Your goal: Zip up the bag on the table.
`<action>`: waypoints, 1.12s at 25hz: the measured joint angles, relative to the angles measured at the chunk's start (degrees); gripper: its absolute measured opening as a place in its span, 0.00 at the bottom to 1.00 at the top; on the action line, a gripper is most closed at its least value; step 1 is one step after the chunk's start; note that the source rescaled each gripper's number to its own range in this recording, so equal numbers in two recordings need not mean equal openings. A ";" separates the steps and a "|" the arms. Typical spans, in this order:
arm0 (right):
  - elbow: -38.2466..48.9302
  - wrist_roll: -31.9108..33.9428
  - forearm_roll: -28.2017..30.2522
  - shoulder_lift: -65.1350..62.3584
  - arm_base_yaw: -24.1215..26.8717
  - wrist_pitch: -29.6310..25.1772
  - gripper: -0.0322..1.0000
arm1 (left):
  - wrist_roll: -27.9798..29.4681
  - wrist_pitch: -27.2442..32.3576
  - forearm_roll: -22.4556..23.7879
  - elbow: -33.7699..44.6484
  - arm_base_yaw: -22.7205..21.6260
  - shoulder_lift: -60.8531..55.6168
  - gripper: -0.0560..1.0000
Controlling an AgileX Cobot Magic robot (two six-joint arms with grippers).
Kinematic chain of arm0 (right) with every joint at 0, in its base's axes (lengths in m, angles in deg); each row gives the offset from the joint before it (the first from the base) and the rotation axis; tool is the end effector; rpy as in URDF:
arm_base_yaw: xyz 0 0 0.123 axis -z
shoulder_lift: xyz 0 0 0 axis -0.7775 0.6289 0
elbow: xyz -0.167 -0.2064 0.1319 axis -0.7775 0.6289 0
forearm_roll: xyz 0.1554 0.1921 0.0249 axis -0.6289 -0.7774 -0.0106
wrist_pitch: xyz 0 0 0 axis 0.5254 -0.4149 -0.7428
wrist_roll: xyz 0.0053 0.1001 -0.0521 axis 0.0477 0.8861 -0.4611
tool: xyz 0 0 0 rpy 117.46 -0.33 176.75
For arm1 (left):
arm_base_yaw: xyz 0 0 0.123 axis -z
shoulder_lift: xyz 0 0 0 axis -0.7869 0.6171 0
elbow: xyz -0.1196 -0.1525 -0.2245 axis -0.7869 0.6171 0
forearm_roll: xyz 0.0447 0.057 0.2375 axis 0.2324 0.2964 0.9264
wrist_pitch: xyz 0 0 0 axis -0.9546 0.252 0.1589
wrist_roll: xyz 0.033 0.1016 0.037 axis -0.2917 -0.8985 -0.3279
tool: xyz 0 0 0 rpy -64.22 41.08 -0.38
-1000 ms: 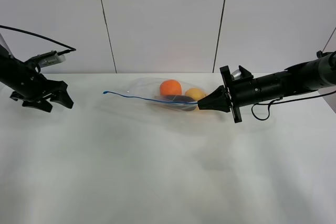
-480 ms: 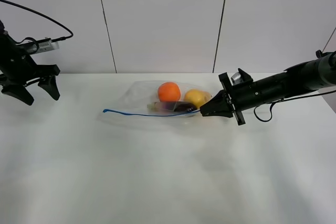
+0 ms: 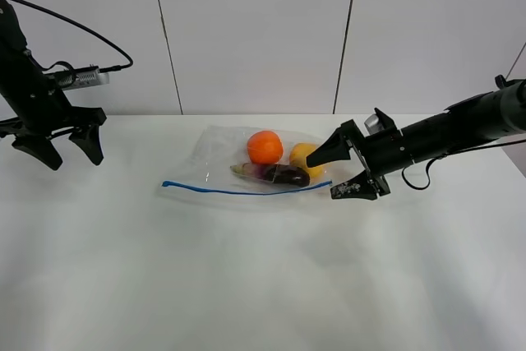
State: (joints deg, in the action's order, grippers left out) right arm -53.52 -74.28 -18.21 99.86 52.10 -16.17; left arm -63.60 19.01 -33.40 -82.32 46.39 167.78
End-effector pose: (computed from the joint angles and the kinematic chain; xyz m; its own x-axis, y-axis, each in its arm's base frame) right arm 0.3758 0.0831 0.1331 -0.9943 0.0951 -0.0490 0.0179 0.5987 0.8008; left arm 0.3903 0.0220 0.2182 -0.9976 -0.0095 -0.0683 -0.0004 0.9913 -0.1317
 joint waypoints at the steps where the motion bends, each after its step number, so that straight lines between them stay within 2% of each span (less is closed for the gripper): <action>1: -0.65 1.50 3.13 -0.59 0.00 0.79 0.98 | -0.01 0.02 0.12 0.00 0.00 -0.56 0.88; 3: -3.12 5.87 10.41 -1.81 0.00 2.30 1.00 | 0.12 0.07 0.27 0.00 0.00 -2.34 0.88; 6: -8.65 13.82 24.50 -4.07 0.00 2.47 1.00 | 0.24 0.13 0.68 0.00 0.00 -4.41 0.88; 10: -17.36 23.59 41.00 -5.99 0.00 -1.06 1.00 | 0.41 0.13 0.83 0.00 0.00 -6.45 0.88; 11: -17.36 23.59 41.00 -5.99 0.00 -1.06 1.00 | 0.46 0.13 0.83 0.00 0.00 -7.07 0.88; 15: -21.99 27.28 48.69 -6.19 0.00 -4.97 1.00 | 0.47 0.12 1.24 2.79 0.00 -9.71 0.88; 21: -22.73 29.52 58.22 -6.19 0.00 -8.63 1.00 | 0.47 0.23 1.54 8.41 0.00 -15.99 0.88; 28: -22.53 30.20 59.87 -9.93 0.00 -8.69 1.00 | 0.47 0.25 1.54 9.21 0.00 -21.82 0.88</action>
State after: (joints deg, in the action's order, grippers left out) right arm -76.06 -44.08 41.66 89.93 52.10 -24.86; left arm -63.13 19.26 -31.85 -73.10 46.39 145.95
